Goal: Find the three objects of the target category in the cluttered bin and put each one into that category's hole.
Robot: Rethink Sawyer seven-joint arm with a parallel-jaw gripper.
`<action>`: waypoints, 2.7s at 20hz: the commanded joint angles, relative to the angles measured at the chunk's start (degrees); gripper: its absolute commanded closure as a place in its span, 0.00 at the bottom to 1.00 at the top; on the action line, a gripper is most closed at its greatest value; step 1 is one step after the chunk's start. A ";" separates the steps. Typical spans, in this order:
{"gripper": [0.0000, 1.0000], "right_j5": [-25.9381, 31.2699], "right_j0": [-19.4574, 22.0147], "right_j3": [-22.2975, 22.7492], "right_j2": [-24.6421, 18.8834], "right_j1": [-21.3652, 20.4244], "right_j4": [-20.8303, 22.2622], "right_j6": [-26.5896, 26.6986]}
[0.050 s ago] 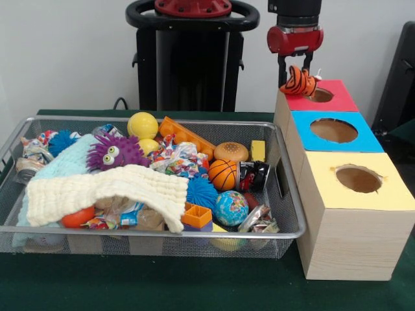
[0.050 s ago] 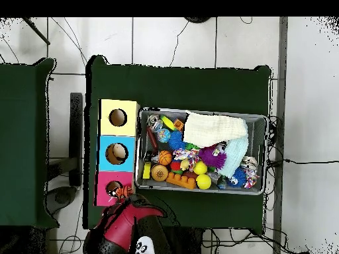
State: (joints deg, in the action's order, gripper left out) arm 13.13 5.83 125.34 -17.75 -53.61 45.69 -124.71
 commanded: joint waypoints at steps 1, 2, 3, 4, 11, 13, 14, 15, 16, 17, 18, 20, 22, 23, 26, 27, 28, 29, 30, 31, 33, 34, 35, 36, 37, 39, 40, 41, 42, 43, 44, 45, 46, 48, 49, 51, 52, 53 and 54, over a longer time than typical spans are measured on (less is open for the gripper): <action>0.00 8.49 0.25 -8.70 -5.22 7.51 7.35 12.02; 0.00 8.44 0.14 -8.80 -5.30 7.75 7.51 11.86; 0.00 8.64 0.23 -8.87 -5.58 7.89 7.54 11.91; 0.00 9.05 0.39 -8.85 -6.01 7.93 7.38 12.18; 0.00 11.18 1.68 -9.66 -9.58 9.61 6.78 13.80; 0.00 11.52 1.57 -10.25 -10.20 10.57 6.99 13.82; 0.00 11.74 1.70 -10.43 -10.59 10.90 6.97 13.96; 0.00 11.94 1.69 -10.55 -10.77 11.00 7.06 13.89; 0.00 12.29 1.80 -10.69 -11.16 11.32 7.24 14.10; 0.00 12.47 1.92 -10.81 -11.42 11.53 7.30 14.34; 0.00 12.53 1.94 -11.00 -11.67 11.94 7.52 14.32; 0.00 12.84 2.25 -11.30 -12.33 12.62 7.91 14.70; 0.00 12.92 2.27 -11.57 -12.79 13.27 8.57 14.64; 0.00 13.02 2.25 -11.67 -12.94 13.45 8.92 14.53; 0.00 12.52 0.91 -12.14 -12.22 13.88 10.54 12.35; 0.00 12.46 0.73 -12.15 -12.11 13.84 10.77 11.81; 0.00 12.72 0.69 -12.10 -12.19 13.54 10.75 11.54; 0.00 12.92 0.88 -12.05 -12.42 13.49 10.62 11.59; 0.00 13.03 1.10 -11.94 -12.68 13.43 10.42 11.62; 0.00 13.02 1.21 -11.90 -12.78 13.41 10.39 11.49; 0.00 12.75 0.95 -11.94 -12.50 13.25 10.47 10.48; 0.00 11.89 0.49 -11.29 -11.40 12.11 9.77 7.64; 0.00 10.99 0.70 -10.44 -10.72 11.25 8.47 5.44; 0.00 7.41 1.74 -7.61 -8.37 9.15 3.55 -1.91; 0.00 5.89 2.99 -5.79 -7.57 7.72 1.08 -4.58; 0.00 3.70 10.35 -2.20 -9.83 6.78 -4.64 -4.81; 0.00 3.06 13.69 -0.60 -10.65 5.88 -6.54 -4.76; 0.00 3.19 14.36 -0.06 -10.07 4.56 -6.91 -4.75; 0.00 3.18 14.85 0.72 -8.57 2.33 -7.76 -5.99; 0.00 2.92 14.91 1.18 -7.68 1.26 -8.42 -6.74; 0.00 2.83 14.64 1.61 -6.10 -0.33 -9.51 -8.24; 0.00 2.74 14.37 2.04 -4.51 -1.92 -10.59 -9.74; 0.00 2.96 15.14 2.41 -3.59 -3.19 -12.36 -10.46; 0.00 4.89 16.60 2.10 -3.57 -4.90 -14.40 -8.60; 0.00 5.40 17.12 1.79 -3.29 -5.40 -14.83 -7.81; 0.00 6.16 18.25 1.34 -3.16 -6.05 -15.84 -6.27; 0.00 7.64 19.70 0.83 -4.19 -6.60 -16.95 -4.31; 0.00 8.52 20.74 0.50 -4.98 -6.70 -17.73 -2.95; 0.00 9.60 22.84 0.71 -6.76 -7.16 -18.99 -0.66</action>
State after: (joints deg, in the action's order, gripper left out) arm 17.54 23.19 126.35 -23.35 -57.31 32.45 -124.71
